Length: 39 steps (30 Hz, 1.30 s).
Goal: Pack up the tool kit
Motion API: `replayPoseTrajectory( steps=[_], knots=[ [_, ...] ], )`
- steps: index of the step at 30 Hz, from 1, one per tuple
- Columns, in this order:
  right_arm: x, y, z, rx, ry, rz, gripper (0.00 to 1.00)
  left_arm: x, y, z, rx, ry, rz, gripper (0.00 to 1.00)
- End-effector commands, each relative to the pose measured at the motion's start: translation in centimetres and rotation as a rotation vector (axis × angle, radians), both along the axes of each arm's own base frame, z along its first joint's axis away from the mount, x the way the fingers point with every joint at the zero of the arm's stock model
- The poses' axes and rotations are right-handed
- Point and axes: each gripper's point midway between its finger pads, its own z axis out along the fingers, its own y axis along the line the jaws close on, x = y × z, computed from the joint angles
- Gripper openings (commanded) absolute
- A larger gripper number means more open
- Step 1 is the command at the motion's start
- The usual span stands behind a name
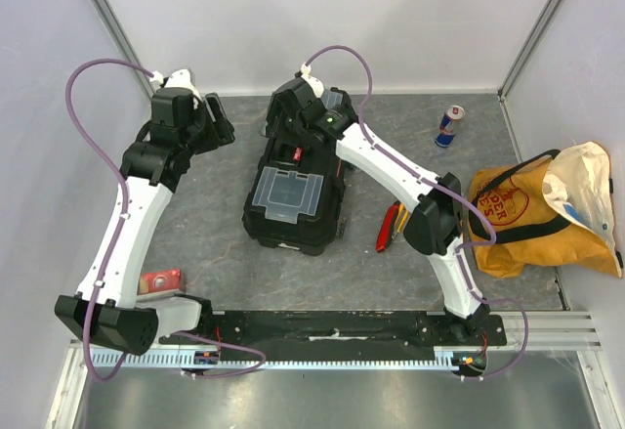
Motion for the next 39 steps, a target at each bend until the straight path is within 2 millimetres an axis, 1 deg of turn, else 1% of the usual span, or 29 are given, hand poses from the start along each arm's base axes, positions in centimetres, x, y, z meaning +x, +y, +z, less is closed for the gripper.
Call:
replayPoseTrajectory(
  steps=[1,2,3,5,6,8,10,13,18,19,20,21,22,25,26,30,33,36,38,39],
  knots=[
    [-1.7,4.7,-1.0,0.174,0.082,0.141,0.77,-0.2,-1.6,0.7,-0.018,-0.041,-0.116,0.75],
    [-1.8,4.8,-0.9,0.189,0.079,0.163,0.77,-0.2,-2.3,0.4,-0.034,-0.034,-0.148,0.74],
    [-2.1,5.1,-0.4,0.21,0.068,0.193,0.77,-0.3,-2.5,0.3,-0.045,-0.035,-0.16,0.74],
    [-2.5,4.9,0.2,0.238,0.054,0.22,0.77,-0.6,-4.1,-0.1,-0.101,-0.021,-0.231,0.75],
    [-2.3,4.9,0.9,0.27,0.032,0.237,0.77,-0.6,-4.8,-0.3,-0.124,-0.017,-0.26,0.75],
    [-2.8,4.6,1.5,0.333,0.024,0.27,0.75,-0.8,-6.3,-0.5,-0.176,-0.009,-0.33,0.75],
    [-2.9,4.4,2.1,0.383,0.009,0.289,0.75,-0.8,-7.2,-0.8,-0.209,0.0,-0.365,0.75],
    [-2.9,3.9,2.5,0.414,-0.004,0.301,0.74,-0.6,-7.8,-1.2,-0.234,0.0,-0.392,0.75],
    [-2.3,3.0,2.7,0.492,0.009,0.302,0.69,0.2,-8.8,-2.2,-0.257,0.01,-0.431,0.74],
    [-2.4,2.7,2.2,0.49,0.023,0.298,0.67,0.4,-8.9,-2.6,-0.259,0.016,-0.433,0.73],
    [-2.1,2.5,2.9,0.511,-0.001,0.301,0.65,0.6,-8.9,-2.9,-0.26,0.02,-0.432,0.73],
    [-2.1,2.3,3.2,0.519,-0.011,0.3,0.63,0.9,-9.0,-3.3,-0.259,0.027,-0.43,0.73],
    [-2.0,2.0,3.0,0.526,-0.005,0.294,0.61,1.1,-9.1,-3.7,-0.261,0.029,-0.439,0.72],
    [-1.8,1.3,3.5,0.575,-0.016,0.292,0.55,1.7,-9.3,-4.3,-0.256,0.032,-0.444,0.71],
    [-1.8,1.1,3.7,0.599,-0.019,0.295,0.54,2.0,-9.3,-4.8,-0.254,0.042,-0.441,0.71],
    [-1.7,0.6,4.2,0.645,-0.026,0.301,0.53,2.9,-9.7,-5.0,-0.261,0.045,-0.448,0.7],
    [-1.7,0.2,5.0,0.695,-0.044,0.31,0.52,3.3,-10.2,-5.5,-0.28,0.063,-0.465,0.68],
    [-1.4,-0.1,5.1,0.694,-0.049,0.307,0.52,3.5,-10.8,-5.7,-0.306,0.079,-0.485,0.59],
    [-1.3,-0.3,4.9,0.692,-0.046,0.301,0.52,3.4,-11.2,-5.6,-0.328,0.082,-0.506,0.5],
    [-1.3,-0.4,4.9,0.693,-0.048,0.302,0.51,3.4,-11.5,-5.6,-0.334,0.084,-0.516,0.49]
  ],
)
